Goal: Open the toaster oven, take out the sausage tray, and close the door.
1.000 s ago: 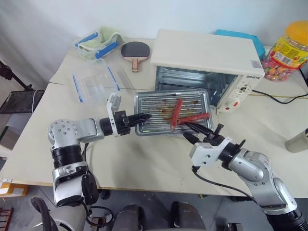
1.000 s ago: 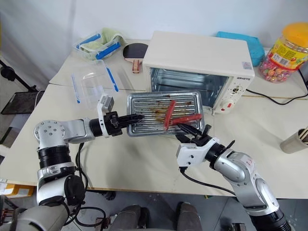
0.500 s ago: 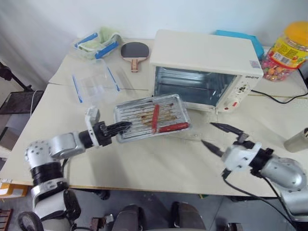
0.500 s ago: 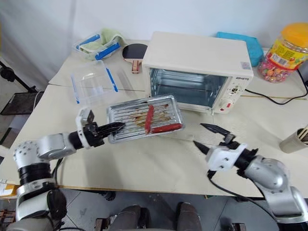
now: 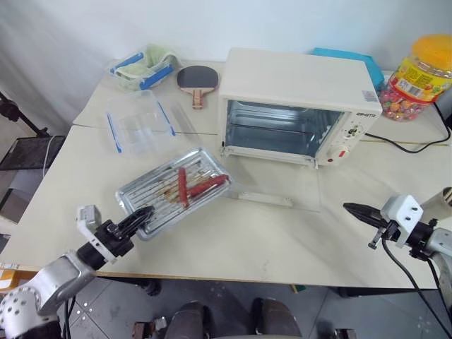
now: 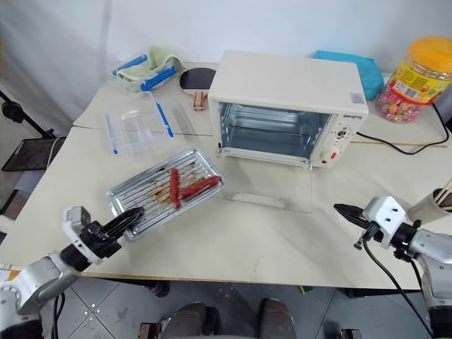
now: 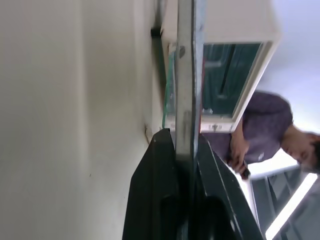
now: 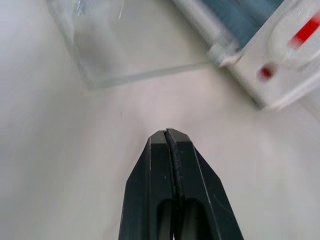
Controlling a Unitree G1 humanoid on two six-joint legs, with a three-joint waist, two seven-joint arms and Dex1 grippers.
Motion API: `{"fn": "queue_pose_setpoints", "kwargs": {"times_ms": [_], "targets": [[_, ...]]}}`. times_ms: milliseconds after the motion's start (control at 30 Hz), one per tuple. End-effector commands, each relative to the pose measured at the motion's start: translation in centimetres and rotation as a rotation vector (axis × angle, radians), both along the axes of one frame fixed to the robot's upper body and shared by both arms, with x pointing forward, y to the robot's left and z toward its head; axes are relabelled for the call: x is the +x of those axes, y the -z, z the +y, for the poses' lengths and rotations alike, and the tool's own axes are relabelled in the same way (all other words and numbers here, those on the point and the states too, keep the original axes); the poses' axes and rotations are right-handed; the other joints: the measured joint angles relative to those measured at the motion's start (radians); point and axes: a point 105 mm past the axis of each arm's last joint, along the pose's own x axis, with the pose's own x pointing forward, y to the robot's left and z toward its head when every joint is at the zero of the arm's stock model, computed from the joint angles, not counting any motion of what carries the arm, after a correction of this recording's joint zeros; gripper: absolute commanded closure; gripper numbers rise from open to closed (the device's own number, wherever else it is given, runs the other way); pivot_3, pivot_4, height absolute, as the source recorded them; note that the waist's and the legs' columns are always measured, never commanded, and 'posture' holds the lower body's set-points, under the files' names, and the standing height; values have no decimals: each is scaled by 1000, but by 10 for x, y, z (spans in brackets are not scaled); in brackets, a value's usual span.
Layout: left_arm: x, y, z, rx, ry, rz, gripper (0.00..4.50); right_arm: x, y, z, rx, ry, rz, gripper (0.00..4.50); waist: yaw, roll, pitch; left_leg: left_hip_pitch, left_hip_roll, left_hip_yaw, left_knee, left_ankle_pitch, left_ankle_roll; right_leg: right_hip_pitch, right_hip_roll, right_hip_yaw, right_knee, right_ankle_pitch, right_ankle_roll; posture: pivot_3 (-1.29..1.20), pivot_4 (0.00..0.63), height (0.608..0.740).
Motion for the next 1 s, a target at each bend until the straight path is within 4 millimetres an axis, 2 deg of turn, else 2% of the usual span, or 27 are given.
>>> {"fn": "queue_pose_setpoints", "kwargs": {"times_ms": [33, 167, 267, 400, 600, 767, 867, 1000], "targets": [[-14, -16, 9, -37, -117, -94, 4500, 11, 6, 3, 23, -30, 75, 4478, -4, 0, 0, 0, 0, 0, 0, 0, 0, 0, 0, 0, 0, 0, 0, 0, 150, 740], [-18, -16, 11, -74, -240, -101, 4500, 23, 4, 21, 108, -95, 89, 4478, 0, 1, 0, 0, 1, 0, 1, 0, -1, 0, -1, 0, -4, 0, -1, 0, 150, 740], [-19, -17, 8, -87, -278, -95, 4500, 30, -5, 34, 206, -138, 91, 4478, 6, 0, 0, 0, 1, 0, 1, -1, -1, 0, -1, 0, -4, 0, -1, 0, 150, 740], [-20, -17, 4, -93, -299, -88, 4500, 34, -19, 38, 279, -147, 55, 4478, 5, 1, 0, -1, 0, 0, 1, -2, 0, 0, -1, 0, -5, 0, -1, 0, 150, 740], [-21, -16, 1, -106, -316, -77, 4500, 41, -61, 33, 444, -98, -55, 4478, 3, 1, 0, -2, 0, 0, 1, -2, 0, 0, -1, 0, -5, 0, -1, 0, 150, 740], [-20, -15, 1, -95, -301, -75, 4500, 42, -110, 40, 570, -98, -177, 4478, 4, 2, 0, -2, 1, 0, 1, -3, -1, -1, -1, 0, -7, 0, -1, 0, 150, 740], [-19, -15, -1, -79, -264, -73, 4500, 36, -134, 46, 636, -131, -251, 4478, 4, 2, 0, -2, 2, 0, 0, -4, -2, -1, -2, 0, -7, 0, -1, 0, 150, 740], [-15, -12, -11, -37, -141, -61, 4500, 21, -139, 55, 625, -200, -216, 4478, 9, 2, 0, -3, 1, -1, -1, -4, -2, -1, -1, 0, -6, 0, -1, 0, 150, 740]]}}
